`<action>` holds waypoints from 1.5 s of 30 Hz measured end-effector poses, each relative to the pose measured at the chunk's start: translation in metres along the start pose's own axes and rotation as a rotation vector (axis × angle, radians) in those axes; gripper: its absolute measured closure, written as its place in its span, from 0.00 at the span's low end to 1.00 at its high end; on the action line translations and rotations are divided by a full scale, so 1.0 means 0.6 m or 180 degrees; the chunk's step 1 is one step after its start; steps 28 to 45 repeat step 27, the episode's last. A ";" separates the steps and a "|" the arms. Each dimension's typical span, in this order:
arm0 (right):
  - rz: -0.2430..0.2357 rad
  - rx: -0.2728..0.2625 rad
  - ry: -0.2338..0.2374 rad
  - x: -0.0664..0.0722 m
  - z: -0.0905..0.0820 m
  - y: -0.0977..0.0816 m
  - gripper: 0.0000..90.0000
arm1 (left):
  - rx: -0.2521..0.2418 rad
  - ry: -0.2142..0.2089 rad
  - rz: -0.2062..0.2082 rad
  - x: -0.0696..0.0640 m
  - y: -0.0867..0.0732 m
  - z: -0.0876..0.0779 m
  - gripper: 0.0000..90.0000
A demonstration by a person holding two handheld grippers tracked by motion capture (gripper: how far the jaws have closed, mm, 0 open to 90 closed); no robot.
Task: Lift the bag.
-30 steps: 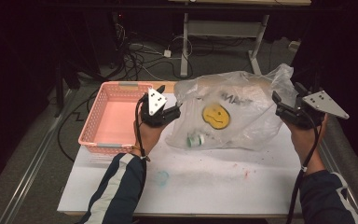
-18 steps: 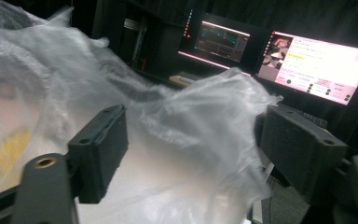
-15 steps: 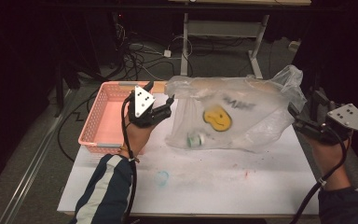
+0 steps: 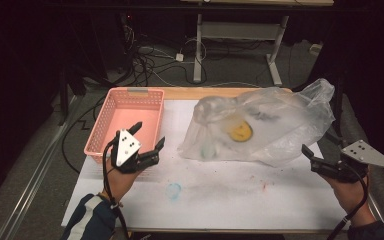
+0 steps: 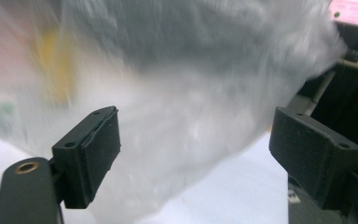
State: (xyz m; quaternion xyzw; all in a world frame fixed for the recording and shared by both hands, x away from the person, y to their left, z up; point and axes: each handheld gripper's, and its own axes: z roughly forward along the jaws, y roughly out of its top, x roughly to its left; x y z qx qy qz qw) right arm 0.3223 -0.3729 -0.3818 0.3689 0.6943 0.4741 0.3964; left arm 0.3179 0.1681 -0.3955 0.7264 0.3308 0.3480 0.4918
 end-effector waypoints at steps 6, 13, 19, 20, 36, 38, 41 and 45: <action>-0.0030 0.0066 0.0003 0.010 -0.019 -0.032 0.18 | 0.0336 -0.0111 0.0234 -0.022 -0.058 -0.024 0.16; -0.0102 0.0097 0.0057 0.016 -0.025 -0.039 0.18 | 0.0382 -0.0038 0.0223 -0.014 -0.063 -0.026 0.16; -0.0096 0.0113 0.0049 0.012 -0.024 -0.043 0.18 | 0.0406 -0.0062 0.0252 -0.016 -0.061 -0.020 0.16; -0.0094 0.0114 0.0053 0.012 -0.024 -0.043 0.18 | 0.0397 -0.0064 0.0255 -0.017 -0.060 -0.021 0.16; -0.0084 0.0096 0.0004 0.006 -0.029 -0.043 0.18 | 0.0392 -0.0073 0.0266 -0.017 -0.057 -0.020 0.16; -0.0084 0.0096 0.0004 0.006 -0.029 -0.043 0.18 | 0.0392 -0.0073 0.0266 -0.017 -0.057 -0.020 0.16; -0.0084 0.0096 0.0004 0.006 -0.029 -0.043 0.18 | 0.0392 -0.0073 0.0266 -0.017 -0.057 -0.020 0.16; -0.0084 0.0096 0.0004 0.006 -0.029 -0.043 0.18 | 0.0392 -0.0073 0.0266 -0.017 -0.057 -0.020 0.16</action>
